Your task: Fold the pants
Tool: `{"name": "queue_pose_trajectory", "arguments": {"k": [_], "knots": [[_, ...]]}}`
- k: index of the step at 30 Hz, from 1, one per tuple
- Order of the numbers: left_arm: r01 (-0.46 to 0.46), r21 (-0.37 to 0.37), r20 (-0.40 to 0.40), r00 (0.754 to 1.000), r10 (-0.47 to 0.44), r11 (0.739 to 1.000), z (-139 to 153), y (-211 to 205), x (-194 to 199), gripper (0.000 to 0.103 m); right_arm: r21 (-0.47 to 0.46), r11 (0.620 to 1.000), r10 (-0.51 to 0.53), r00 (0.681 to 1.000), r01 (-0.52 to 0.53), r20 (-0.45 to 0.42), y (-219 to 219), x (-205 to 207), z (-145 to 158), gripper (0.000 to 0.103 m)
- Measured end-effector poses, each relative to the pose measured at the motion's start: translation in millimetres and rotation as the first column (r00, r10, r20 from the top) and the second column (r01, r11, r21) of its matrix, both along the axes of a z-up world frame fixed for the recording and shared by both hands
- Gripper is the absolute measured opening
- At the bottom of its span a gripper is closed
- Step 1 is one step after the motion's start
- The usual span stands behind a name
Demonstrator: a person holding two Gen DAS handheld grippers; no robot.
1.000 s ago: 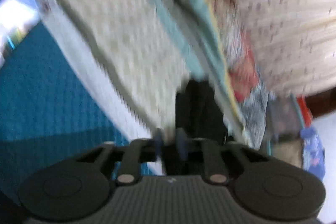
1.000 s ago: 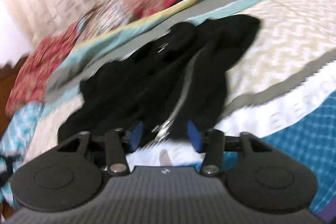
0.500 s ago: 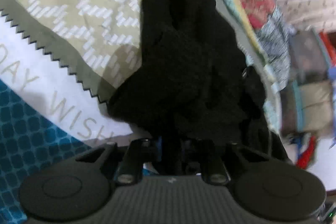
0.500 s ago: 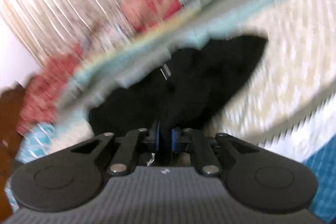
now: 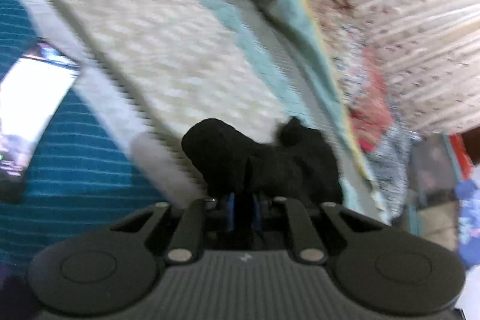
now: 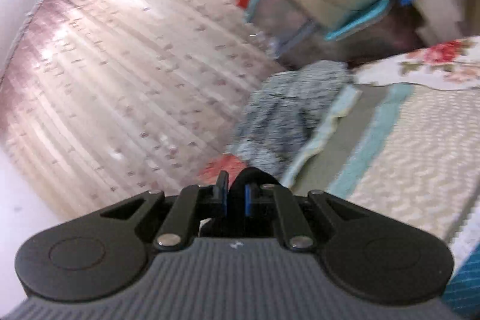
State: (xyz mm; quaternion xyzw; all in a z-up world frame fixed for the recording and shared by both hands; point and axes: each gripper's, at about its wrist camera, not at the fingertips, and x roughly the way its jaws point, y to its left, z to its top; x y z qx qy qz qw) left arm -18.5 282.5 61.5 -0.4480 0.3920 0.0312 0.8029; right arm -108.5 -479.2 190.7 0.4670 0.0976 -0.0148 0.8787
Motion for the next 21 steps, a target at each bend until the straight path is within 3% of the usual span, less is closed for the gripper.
{"name": "queue_pose_trajectory", "arguments": {"k": [3, 5, 7, 8, 10, 13, 15, 18, 20, 21], "knots": [[0.021, -0.033, -0.084, 0.996, -0.024, 0.999, -25.2, 0.9, 0.3, 0.012, -0.034, 0.996, -0.091, 0.978, 0.086, -0.187, -7.8, 4.7, -47.6, 0.016], [0.035, -0.020, -0.127, 0.991, -0.038, 0.999, -39.6, -8.1, -1.1, 0.013, 0.027, 0.991, -0.115, 0.942, 0.130, -0.315, -18.1, -0.9, -91.3, 0.020], [0.027, -0.024, -0.161, 0.987, -0.031, 0.999, -50.5, -15.8, -3.8, 0.018, 0.163, 0.962, -0.136, 0.901, 0.220, -0.411, -32.3, -21.8, -135.6, 0.039], [0.018, -0.025, -0.170, 0.985, -0.022, 1.000, -53.8, -17.8, -5.1, 0.020, 0.204, 0.938, -0.169, 0.884, 0.280, -0.435, -38.9, -37.2, -153.5, 0.050], [0.024, -0.020, -0.179, 0.984, -0.027, 1.000, -56.3, -20.2, -5.0, 0.029, 0.218, 0.917, -0.210, 0.870, 0.334, -0.446, -46.7, -62.7, -169.7, 0.050], [0.018, 0.000, -0.187, 0.982, -0.018, 1.000, -55.2, -23.5, -5.1, 0.043, 0.128, 0.924, -0.276, 0.859, 0.361, -0.431, -50.1, -94.6, -163.1, 0.050], [0.007, -0.016, -0.186, 0.982, -0.010, 1.000, -57.5, -25.9, -6.4, 0.048, 0.030, 0.955, -0.263, 0.887, 0.296, -0.380, -41.1, -107.6, -148.8, 0.050], [0.013, -0.051, -0.173, 0.985, -0.022, 0.999, -58.7, -30.7, -13.2, 0.055, -0.157, 0.985, -0.120, 0.934, 0.070, -0.336, -15.5, -98.3, -130.1, 0.050], [0.019, -0.063, -0.166, 0.986, -0.029, 0.998, -59.6, -36.1, -18.9, 0.059, -0.264, 0.963, -0.054, 0.929, -0.048, -0.366, 2.8, -91.9, -127.0, 0.050], [0.019, -0.069, -0.163, 0.986, -0.030, 0.997, -60.3, -38.2, -21.9, 0.060, -0.261, 0.962, -0.031, 0.923, -0.077, -0.385, 8.4, -95.0, -131.7, 0.050]]}}
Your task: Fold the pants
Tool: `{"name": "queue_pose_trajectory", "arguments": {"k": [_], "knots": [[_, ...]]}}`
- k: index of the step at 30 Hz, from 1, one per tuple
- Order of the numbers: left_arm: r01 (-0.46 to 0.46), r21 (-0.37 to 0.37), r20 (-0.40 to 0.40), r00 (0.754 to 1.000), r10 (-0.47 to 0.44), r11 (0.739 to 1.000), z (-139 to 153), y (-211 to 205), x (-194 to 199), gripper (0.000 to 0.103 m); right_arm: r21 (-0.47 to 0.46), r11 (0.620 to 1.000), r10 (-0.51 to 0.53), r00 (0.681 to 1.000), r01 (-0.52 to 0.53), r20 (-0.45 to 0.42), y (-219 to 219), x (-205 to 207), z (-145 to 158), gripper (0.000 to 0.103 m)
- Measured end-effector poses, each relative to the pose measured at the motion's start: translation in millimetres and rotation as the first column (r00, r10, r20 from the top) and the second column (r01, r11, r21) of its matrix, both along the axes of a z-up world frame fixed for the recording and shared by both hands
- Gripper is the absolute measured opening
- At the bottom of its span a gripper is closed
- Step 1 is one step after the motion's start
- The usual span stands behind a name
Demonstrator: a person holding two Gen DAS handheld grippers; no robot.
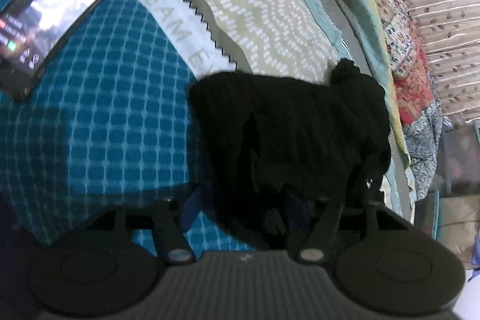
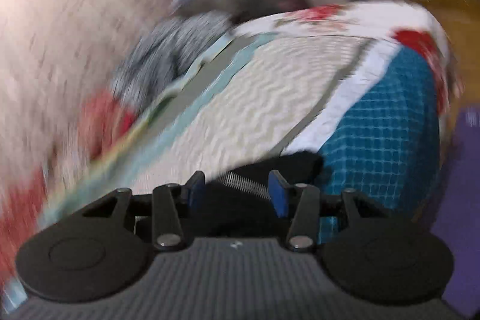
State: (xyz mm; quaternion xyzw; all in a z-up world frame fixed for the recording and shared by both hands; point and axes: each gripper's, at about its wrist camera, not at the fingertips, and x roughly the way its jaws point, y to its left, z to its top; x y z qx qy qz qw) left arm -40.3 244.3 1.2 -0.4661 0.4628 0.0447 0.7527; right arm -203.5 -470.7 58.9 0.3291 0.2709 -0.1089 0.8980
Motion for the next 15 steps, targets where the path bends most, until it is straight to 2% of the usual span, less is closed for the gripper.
{"name": "queue_pose_trajectory", "arguments": {"k": [3, 6, 8, 9, 10, 11, 13, 15], "knots": [[-0.013, -0.022, 0.010, 1.000, 0.014, 1.000, -1.7, -3.7, -8.3, 0.061, 0.186, 0.983, -0.004, 1.000, 0.008, -0.025, 1.6, -14.8, -29.8, 0.050], [-0.031, -0.038, 0.005, 1.000, 0.031, 0.999, -2.9, -7.7, -9.1, 0.063, 0.382, 0.922, -0.058, 0.998, 0.067, -0.035, -3.0, -25.4, -59.8, 0.050], [-0.021, -0.040, 0.011, 1.000, 0.021, 0.999, -2.4, -14.2, -7.2, 0.059, 0.467, 0.879, -0.088, 0.995, 0.095, -0.037, -8.4, -26.3, -63.7, 0.048], [-0.016, -0.022, 0.018, 1.000, 0.016, 1.000, -1.3, -18.3, -5.8, 0.051, 0.485, 0.869, -0.097, 0.995, 0.099, -0.030, -11.5, -24.9, -62.9, 0.036], [-0.012, 0.000, 0.017, 1.000, 0.012, 1.000, -1.1, -21.8, -3.7, 0.036, 0.483, 0.870, -0.100, 0.995, 0.100, -0.028, -13.4, -22.6, -63.8, 0.026], [-0.011, 0.012, 0.006, 1.000, 0.011, 1.000, -2.4, -24.3, -1.3, 0.030, 0.479, 0.872, -0.098, 0.995, 0.099, -0.028, -17.1, -20.2, -57.7, 0.017], [-0.024, 0.010, -0.009, 1.000, 0.024, 1.000, -5.0, -25.1, 0.8, 0.021, 0.461, 0.883, -0.101, 0.995, 0.083, 0.013, -23.1, -14.3, -40.1, 0.014], [-0.027, 0.013, 0.000, 1.000, 0.027, 1.000, -4.0, -25.4, 0.6, 0.018, 0.404, 0.913, -0.103, 0.991, 0.061, 0.084, -31.9, -0.8, -10.3, 0.014]]}}
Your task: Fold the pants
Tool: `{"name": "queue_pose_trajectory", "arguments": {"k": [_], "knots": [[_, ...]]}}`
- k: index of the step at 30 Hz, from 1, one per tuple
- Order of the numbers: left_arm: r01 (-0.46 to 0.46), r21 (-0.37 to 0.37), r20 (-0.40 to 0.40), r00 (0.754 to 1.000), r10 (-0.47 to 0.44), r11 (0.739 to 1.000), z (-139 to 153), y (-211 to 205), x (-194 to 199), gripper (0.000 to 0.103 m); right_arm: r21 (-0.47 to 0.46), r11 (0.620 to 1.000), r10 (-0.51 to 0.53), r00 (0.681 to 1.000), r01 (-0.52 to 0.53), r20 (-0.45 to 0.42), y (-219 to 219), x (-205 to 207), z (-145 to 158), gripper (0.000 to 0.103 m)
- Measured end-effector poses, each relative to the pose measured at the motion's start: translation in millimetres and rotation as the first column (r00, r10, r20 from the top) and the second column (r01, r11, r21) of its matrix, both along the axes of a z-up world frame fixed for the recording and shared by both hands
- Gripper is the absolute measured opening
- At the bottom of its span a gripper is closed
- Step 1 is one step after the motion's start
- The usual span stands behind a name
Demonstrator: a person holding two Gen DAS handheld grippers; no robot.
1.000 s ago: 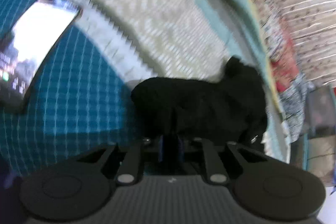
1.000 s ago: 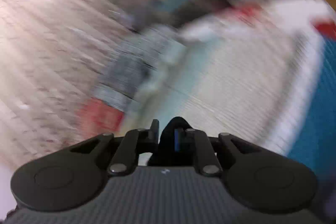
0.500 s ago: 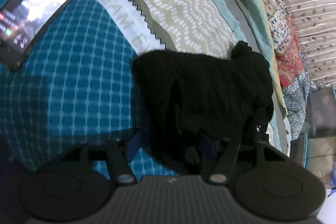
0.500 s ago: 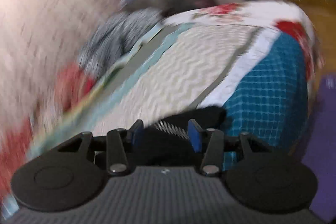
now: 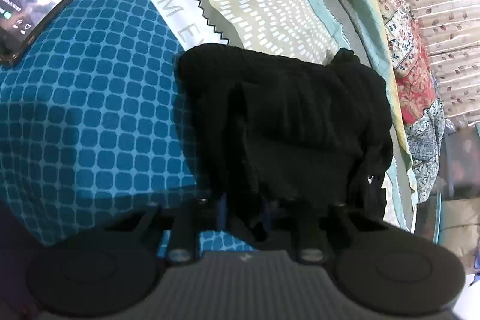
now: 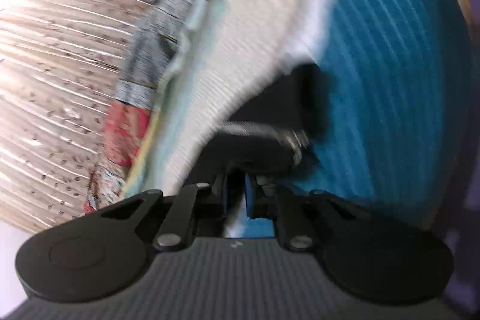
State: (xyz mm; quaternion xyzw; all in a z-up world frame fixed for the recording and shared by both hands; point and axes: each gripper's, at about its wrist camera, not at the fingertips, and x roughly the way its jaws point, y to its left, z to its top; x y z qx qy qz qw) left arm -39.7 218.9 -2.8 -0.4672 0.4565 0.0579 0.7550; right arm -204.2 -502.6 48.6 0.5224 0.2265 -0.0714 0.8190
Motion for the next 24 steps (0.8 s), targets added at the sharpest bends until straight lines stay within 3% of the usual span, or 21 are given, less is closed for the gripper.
{"name": "queue_pose_trajectory", "arguments": {"k": [4, 7, 9, 11, 14, 18, 21, 23, 24], "knots": [[-0.008, 0.017, -0.006, 1.000, 0.008, 1.000, 1.2, -3.6, -1.2, 0.018, -0.096, 0.993, -0.059, 0.992, 0.070, 0.113, -26.8, 39.2, 48.9, 0.014], [-0.016, 0.032, -0.012, 1.000, 0.016, 0.999, 3.2, -6.9, -1.4, 0.018, -0.272, 0.955, -0.102, 0.991, 0.122, 0.085, -44.4, 79.7, 71.1, 0.018], [-0.020, 0.036, -0.015, 1.000, 0.020, 0.999, 5.5, -10.6, -3.7, 0.019, -0.282, 0.949, -0.141, 0.990, 0.140, 0.018, -54.0, 83.4, 63.5, 0.043], [-0.020, 0.039, -0.014, 1.000, 0.020, 0.999, 7.2, -11.5, -5.4, 0.020, -0.252, 0.957, -0.141, 0.989, 0.145, 0.035, -59.2, 70.7, 49.4, 0.044], [-0.015, 0.026, -0.032, 0.999, 0.016, 1.000, 3.9, -9.2, -3.3, 0.034, -0.267, 0.956, -0.124, 0.992, 0.119, -0.001, -46.0, 38.1, 25.0, 0.044], [-0.013, 0.019, -0.042, 0.999, 0.014, 1.000, 2.8, -8.3, 6.4, 0.039, -0.214, 0.972, -0.115, 0.990, 0.096, -0.079, -49.4, 47.5, -5.5, 0.044], [-0.013, 0.034, -0.035, 0.999, 0.015, 0.999, 4.6, -13.2, 10.1, 0.036, -0.177, 0.977, -0.140, 0.984, 0.119, -0.109, -55.2, 67.4, -14.4, 0.045], [-0.009, 0.051, -0.034, 0.999, 0.011, 0.999, 5.0, -16.1, 10.8, 0.026, -0.168, 0.978, -0.147, 0.979, 0.124, -0.138, -54.2, 79.2, -21.1, 0.044], [-0.007, 0.054, -0.034, 0.999, 0.009, 0.999, 4.6, -16.5, 11.0, 0.020, -0.173, 0.977, -0.147, 0.979, 0.121, -0.144, -53.8, 84.1, -23.7, 0.038]]}}
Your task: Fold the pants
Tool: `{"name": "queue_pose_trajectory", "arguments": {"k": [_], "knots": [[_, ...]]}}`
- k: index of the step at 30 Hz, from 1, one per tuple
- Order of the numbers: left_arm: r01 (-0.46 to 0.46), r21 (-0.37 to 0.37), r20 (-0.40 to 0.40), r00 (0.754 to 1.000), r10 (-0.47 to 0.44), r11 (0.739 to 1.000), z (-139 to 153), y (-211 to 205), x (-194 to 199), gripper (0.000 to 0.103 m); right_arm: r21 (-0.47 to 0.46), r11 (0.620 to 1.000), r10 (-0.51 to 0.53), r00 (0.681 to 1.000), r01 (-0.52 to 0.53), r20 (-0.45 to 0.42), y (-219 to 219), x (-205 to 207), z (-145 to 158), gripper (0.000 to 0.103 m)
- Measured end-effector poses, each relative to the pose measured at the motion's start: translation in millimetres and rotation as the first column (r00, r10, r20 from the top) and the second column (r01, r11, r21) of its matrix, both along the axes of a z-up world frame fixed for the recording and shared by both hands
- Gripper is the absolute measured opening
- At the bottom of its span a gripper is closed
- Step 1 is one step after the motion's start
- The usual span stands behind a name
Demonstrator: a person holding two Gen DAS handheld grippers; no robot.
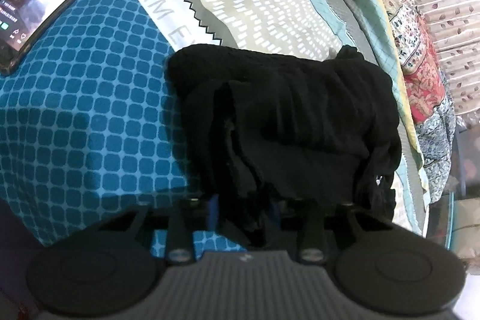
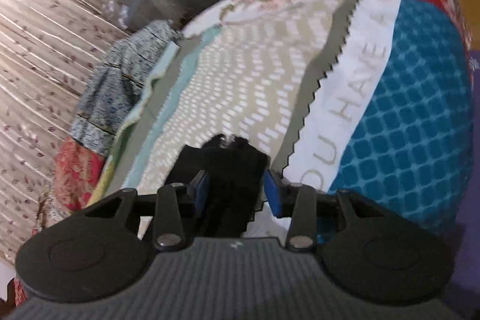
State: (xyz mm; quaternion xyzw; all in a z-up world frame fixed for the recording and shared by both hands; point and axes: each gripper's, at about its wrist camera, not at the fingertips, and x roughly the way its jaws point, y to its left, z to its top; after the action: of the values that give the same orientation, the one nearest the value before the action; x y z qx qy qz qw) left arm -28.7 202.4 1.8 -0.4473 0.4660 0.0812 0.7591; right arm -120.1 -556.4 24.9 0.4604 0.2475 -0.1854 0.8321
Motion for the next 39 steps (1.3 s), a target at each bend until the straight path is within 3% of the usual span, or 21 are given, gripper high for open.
{"name": "queue_pose_trajectory", "arguments": {"k": [1, 2, 8, 11, 12, 15, 16, 18, 19, 21, 23, 24, 25, 26, 28, 29, 30, 32, 34, 38, 39], "knots": [[-0.001, -0.005, 0.000, 1.000, 0.001, 1.000, -0.6, 0.6, -0.2, 0.015, -0.016, 1.000, -0.002, 1.000, 0.002, -0.018, 3.4, 1.7, 1.0, 0.030], [-0.002, -0.014, 0.001, 1.000, 0.002, 1.000, -0.7, 1.6, -0.8, 0.014, -0.029, 1.000, -0.002, 0.999, 0.001, -0.037, 6.4, 1.4, 2.6, 0.013], [0.051, -0.022, 0.038, 0.998, -0.050, 0.998, 23.2, 5.6, -13.9, 0.011, -0.121, 0.983, -0.123, 0.985, 0.138, 0.121, -2.3, -49.5, 50.7, 0.011], [0.102, -0.025, 0.061, 0.993, -0.101, 0.994, 32.6, 2.3, -24.6, 0.012, -0.218, 0.957, -0.177, 0.981, 0.190, 0.078, -5.2, -72.2, 59.1, 0.011], [0.122, -0.013, 0.045, 0.992, -0.121, 0.992, 30.5, -2.2, -26.6, 0.017, -0.242, 0.951, -0.187, 0.981, 0.192, 0.041, -4.6, -74.6, 56.3, 0.011], [0.182, 0.058, -0.066, 0.982, -0.178, 0.982, 14.2, -16.0, -29.2, 0.037, -0.291, 0.939, -0.228, 0.966, 0.184, -0.124, -1.6, -73.1, 40.4, 0.018], [0.193, 0.052, -0.067, 0.980, -0.189, 0.980, 10.1, -16.2, -32.2, 0.037, -0.314, 0.922, -0.284, 0.947, 0.228, -0.147, 0.2, -78.8, 38.5, 0.021], [0.198, 0.007, -0.036, 0.980, -0.197, 0.980, 9.7, -11.6, -42.9, 0.039, -0.308, 0.901, -0.359, 0.925, 0.307, -0.128, 1.8, -92.3, 39.6, 0.045], [0.198, -0.001, -0.010, 0.980, -0.198, 0.980, 13.2, -7.6, -48.8, 0.039, -0.301, 0.892, -0.383, 0.918, 0.338, -0.104, 4.6, -98.4, 43.7, 0.045], [0.194, -0.005, 0.086, 0.977, -0.193, 0.981, 27.0, 4.7, -62.1, 0.040, -0.354, 0.888, -0.328, 0.944, 0.294, -0.037, 24.3, -99.6, 59.3, 0.044], [0.169, -0.003, 0.190, 0.968, -0.166, 0.986, 43.9, 20.9, -70.9, 0.046, -0.452, 0.886, -0.116, 0.993, 0.107, 0.007, 62.0, -77.1, 78.9, 0.044], [0.144, 0.010, 0.233, 0.962, -0.142, 0.990, 52.9, 30.1, -72.1, 0.051, -0.476, 0.879, 0.023, 1.000, -0.012, 0.017, 82.0, -60.9, 86.3, 0.044], [0.116, 0.029, 0.265, 0.957, -0.119, 0.993, 60.0, 38.2, -70.6, 0.053, -0.499, 0.850, 0.207, 0.978, -0.168, 0.022, 112.4, -38.7, 94.4, 0.044], [0.090, 0.048, 0.286, 0.953, -0.100, 0.995, 65.9, 44.5, -65.8, 0.053, -0.519, 0.804, 0.351, 0.936, -0.289, 0.021, 140.4, -20.4, 98.3, 0.044], [0.069, 0.070, 0.291, 0.953, -0.086, 0.995, 71.4, 50.6, -46.7, 0.052, -0.566, 0.640, 0.615, 0.788, -0.521, -0.030, 210.0, 14.1, 99.1, 0.048], [0.070, 0.082, 0.299, 0.950, -0.092, 0.994, 73.3, 52.1, -33.8, 0.052, -0.582, 0.530, 0.717, 0.692, -0.617, -0.082, 247.4, 29.7, 95.1, 0.054], [0.077, 0.104, 0.301, 0.948, -0.105, 0.992, 74.4, 50.6, -20.0, 0.052, -0.589, 0.411, 0.796, 0.589, -0.695, -0.140, 285.0, 43.1, 88.1, 0.059], [0.096, 0.136, 0.277, 0.952, -0.131, 0.986, 74.5, 43.2, 7.2, 0.052, -0.580, 0.261, 0.861, 0.458, -0.772, -0.222, 337.8, 63.5, 72.1, 0.062], [0.132, 0.140, 0.268, 0.949, -0.166, 0.981, 72.2, 33.3, 32.0, 0.053, -0.554, 0.198, 0.873, 0.402, -0.809, -0.275, 369.2, 85.8, 57.5, 0.062], [0.187, 0.168, 0.250, 0.941, -0.226, 0.968, 69.9, 19.8, 78.4, 0.055, -0.464, 0.171, 0.883, 0.344, -0.869, -0.320, 395.0, 124.1, 33.8, 0.071], [0.200, 0.171, 0.248, 0.939, -0.238, 0.965, 69.4, 17.0, 90.0, 0.056, -0.451, 0.161, 0.878, 0.336, -0.878, -0.340, 401.1, 126.5, 26.6, 0.069]]}}
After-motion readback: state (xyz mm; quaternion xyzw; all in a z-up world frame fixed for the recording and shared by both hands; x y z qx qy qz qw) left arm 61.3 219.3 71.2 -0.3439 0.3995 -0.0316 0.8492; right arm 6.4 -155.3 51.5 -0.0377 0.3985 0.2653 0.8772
